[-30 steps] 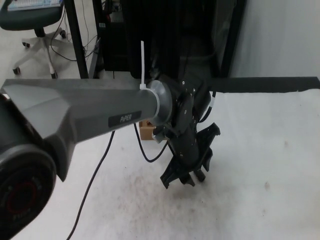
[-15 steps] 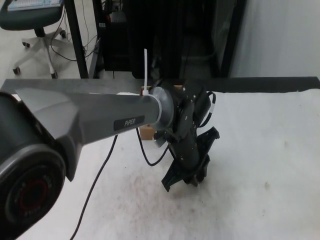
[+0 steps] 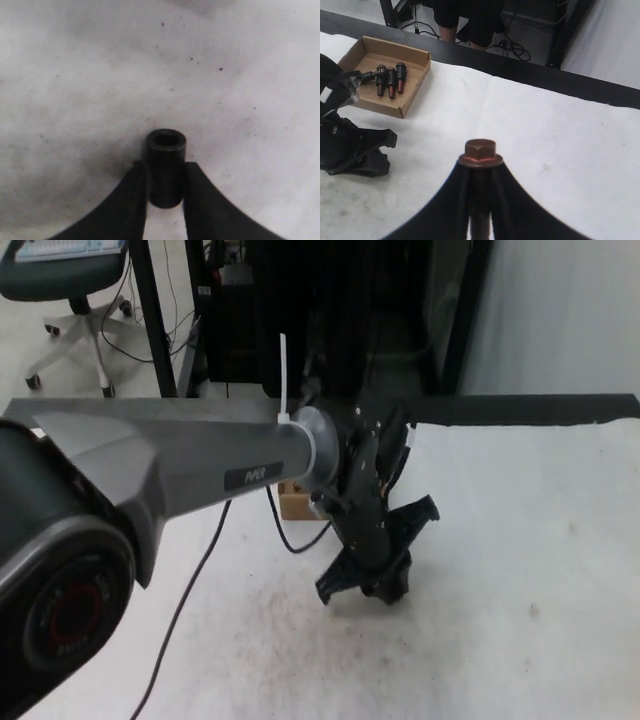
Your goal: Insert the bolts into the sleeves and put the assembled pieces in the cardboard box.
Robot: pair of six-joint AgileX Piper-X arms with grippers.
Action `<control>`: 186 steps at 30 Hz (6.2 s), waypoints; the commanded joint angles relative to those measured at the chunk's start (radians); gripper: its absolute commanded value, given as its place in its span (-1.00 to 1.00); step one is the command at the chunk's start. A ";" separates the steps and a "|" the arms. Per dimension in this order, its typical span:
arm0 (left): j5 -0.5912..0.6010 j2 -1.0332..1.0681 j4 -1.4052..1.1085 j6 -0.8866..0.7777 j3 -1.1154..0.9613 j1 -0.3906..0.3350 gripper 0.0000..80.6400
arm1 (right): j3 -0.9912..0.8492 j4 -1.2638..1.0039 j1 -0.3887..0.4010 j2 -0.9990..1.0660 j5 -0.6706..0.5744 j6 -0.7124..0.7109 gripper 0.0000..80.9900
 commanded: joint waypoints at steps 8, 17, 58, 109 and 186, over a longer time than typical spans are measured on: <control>-0.489 -0.089 0.511 0.957 -0.068 0.006 -0.99 | -0.009 -0.004 0.001 -0.009 -0.011 -0.008 -0.98; -0.346 -0.190 0.595 1.259 -0.066 0.007 -0.99 | -0.009 0.003 0.055 -0.009 -0.011 -0.008 -0.98; -0.064 -0.443 0.175 1.291 0.464 0.152 -0.99 | -0.009 0.023 0.061 -0.009 -0.019 -0.008 -0.98; -0.165 -0.257 0.069 1.420 0.387 0.082 -0.24 | -0.009 0.025 0.061 -0.009 -0.026 -0.008 -0.98; 0.320 -1.002 -0.716 0.852 0.625 0.153 -0.99 | 0.023 -1.305 0.061 0.321 -0.752 0.666 -0.98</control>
